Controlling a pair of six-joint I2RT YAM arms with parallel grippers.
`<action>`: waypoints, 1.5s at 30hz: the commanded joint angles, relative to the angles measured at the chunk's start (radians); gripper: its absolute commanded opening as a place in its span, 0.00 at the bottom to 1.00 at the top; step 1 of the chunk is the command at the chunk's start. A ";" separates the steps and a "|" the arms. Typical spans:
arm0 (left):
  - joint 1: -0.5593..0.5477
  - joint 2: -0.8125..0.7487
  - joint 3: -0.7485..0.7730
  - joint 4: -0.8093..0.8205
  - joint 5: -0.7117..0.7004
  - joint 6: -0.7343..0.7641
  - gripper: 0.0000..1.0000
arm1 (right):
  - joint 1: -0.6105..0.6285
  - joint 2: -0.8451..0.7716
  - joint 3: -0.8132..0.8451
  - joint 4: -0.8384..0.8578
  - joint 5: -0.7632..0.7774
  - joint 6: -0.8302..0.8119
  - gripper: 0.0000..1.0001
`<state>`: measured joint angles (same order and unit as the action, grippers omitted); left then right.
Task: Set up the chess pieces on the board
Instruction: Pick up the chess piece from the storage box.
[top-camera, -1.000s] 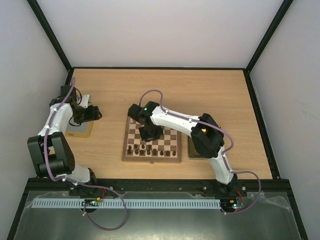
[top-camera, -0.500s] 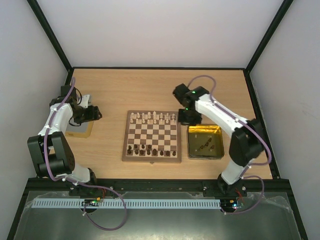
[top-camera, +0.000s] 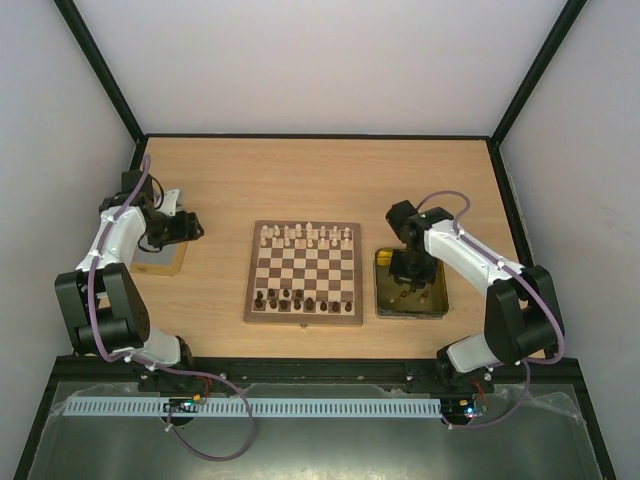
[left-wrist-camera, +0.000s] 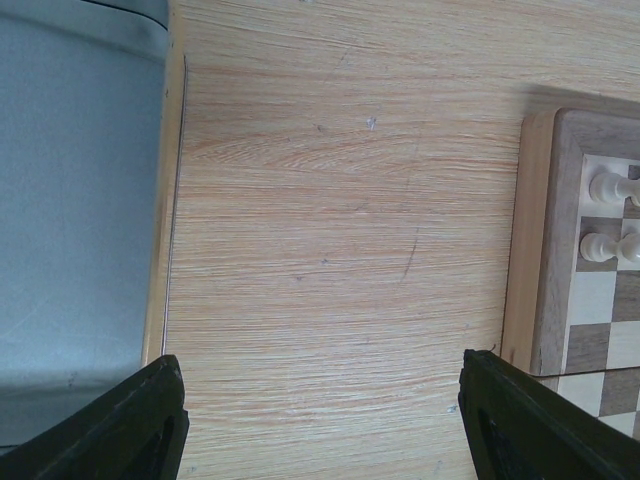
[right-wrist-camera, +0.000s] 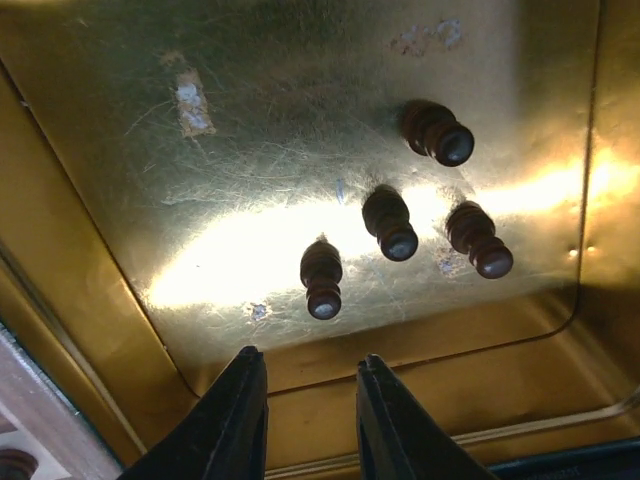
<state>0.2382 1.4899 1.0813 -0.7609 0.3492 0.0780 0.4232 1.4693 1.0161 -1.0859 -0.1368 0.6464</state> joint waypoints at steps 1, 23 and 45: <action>-0.005 0.003 -0.005 -0.009 -0.005 -0.003 0.74 | -0.028 -0.030 -0.064 0.076 -0.039 -0.007 0.24; -0.005 -0.017 -0.013 -0.003 -0.014 -0.004 0.75 | -0.071 0.026 -0.158 0.185 -0.052 -0.053 0.23; -0.007 -0.020 -0.013 -0.004 -0.011 -0.004 0.75 | -0.069 0.040 -0.049 0.122 0.029 -0.047 0.04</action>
<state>0.2340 1.4891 1.0775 -0.7605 0.3386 0.0780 0.3553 1.5337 0.8803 -0.8906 -0.1715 0.6056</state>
